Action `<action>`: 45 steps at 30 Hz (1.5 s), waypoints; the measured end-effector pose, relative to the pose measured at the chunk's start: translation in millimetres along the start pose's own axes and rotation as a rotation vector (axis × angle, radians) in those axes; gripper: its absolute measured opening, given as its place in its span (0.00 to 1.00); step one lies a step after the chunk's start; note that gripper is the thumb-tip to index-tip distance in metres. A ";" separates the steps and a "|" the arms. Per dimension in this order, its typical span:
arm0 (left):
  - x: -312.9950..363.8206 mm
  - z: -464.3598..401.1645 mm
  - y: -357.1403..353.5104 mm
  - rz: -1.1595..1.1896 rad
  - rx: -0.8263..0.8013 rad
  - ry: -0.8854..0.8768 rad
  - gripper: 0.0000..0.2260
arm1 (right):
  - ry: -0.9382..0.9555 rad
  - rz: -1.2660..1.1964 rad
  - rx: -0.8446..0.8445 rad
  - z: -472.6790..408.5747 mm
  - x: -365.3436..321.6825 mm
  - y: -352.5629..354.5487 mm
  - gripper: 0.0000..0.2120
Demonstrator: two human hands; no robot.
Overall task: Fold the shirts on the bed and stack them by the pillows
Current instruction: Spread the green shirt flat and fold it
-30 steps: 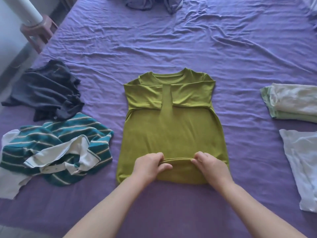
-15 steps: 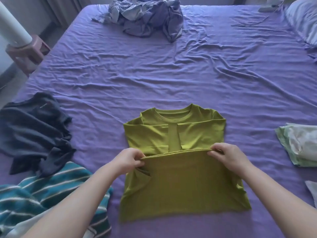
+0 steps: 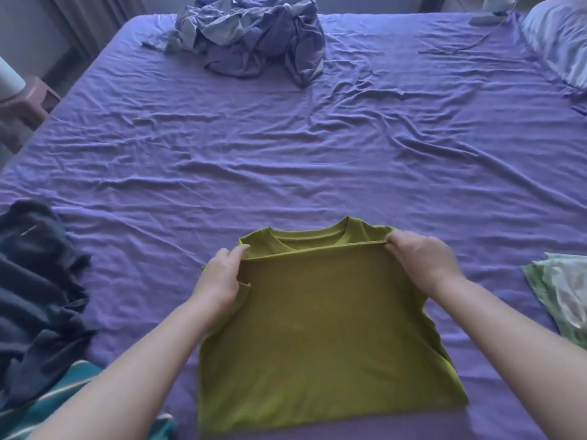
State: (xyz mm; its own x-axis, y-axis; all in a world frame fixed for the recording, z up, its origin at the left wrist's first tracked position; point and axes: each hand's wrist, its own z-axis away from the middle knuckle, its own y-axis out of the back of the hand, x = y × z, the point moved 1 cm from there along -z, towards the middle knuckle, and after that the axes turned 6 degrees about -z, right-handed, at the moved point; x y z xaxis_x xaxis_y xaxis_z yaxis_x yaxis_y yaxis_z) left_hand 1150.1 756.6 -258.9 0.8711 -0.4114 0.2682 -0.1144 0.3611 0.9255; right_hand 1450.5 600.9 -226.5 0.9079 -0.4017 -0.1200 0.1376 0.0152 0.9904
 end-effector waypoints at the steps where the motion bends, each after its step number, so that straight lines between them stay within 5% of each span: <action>1: -1.0 -8.1 4.2 -0.005 -0.008 0.007 0.30 | 0.032 0.048 0.006 -9.9 0.8 -0.4 0.12; 12: 7.3 -74.1 14.2 -0.115 -0.031 0.013 0.26 | -0.049 0.219 0.005 -65.7 4.1 -41.8 0.11; 18: 45.0 -24.7 -16.9 -0.233 0.545 -0.405 0.16 | 0.116 -0.156 0.269 -25.7 -26.0 -65.2 0.14; 22: 48.4 14.6 -68.1 -0.190 0.380 -0.527 0.16 | 0.282 -0.165 0.038 3.9 -39.9 -86.0 0.24; 28: 19.1 -5.7 -64.2 -0.363 0.088 -0.261 0.29 | 0.221 -0.020 -0.157 -18.4 -16.1 -98.0 0.32; 33: -12.1 -30.9 -61.1 -0.400 0.044 -0.129 0.34 | 0.015 0.029 -0.122 -31.6 4.7 -103.2 0.32; 40: 12.5 -20.0 -63.3 -0.425 -0.004 -0.037 0.35 | 0.040 0.022 -0.196 -27.9 12.2 -97.3 0.33; 45: 110.8 35.6 -98.2 -0.272 0.039 -0.309 0.28 | -0.090 -0.056 -0.211 25.4 38.6 -84.5 0.30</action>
State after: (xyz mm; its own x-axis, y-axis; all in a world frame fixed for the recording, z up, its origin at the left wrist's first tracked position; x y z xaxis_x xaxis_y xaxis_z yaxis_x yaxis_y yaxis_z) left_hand 1240.8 645.8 -310.5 0.6882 -0.7216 0.0745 0.0773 0.1751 0.9815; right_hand 1463.8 560.8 -313.0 0.8589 -0.4869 -0.1588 0.2752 0.1773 0.9449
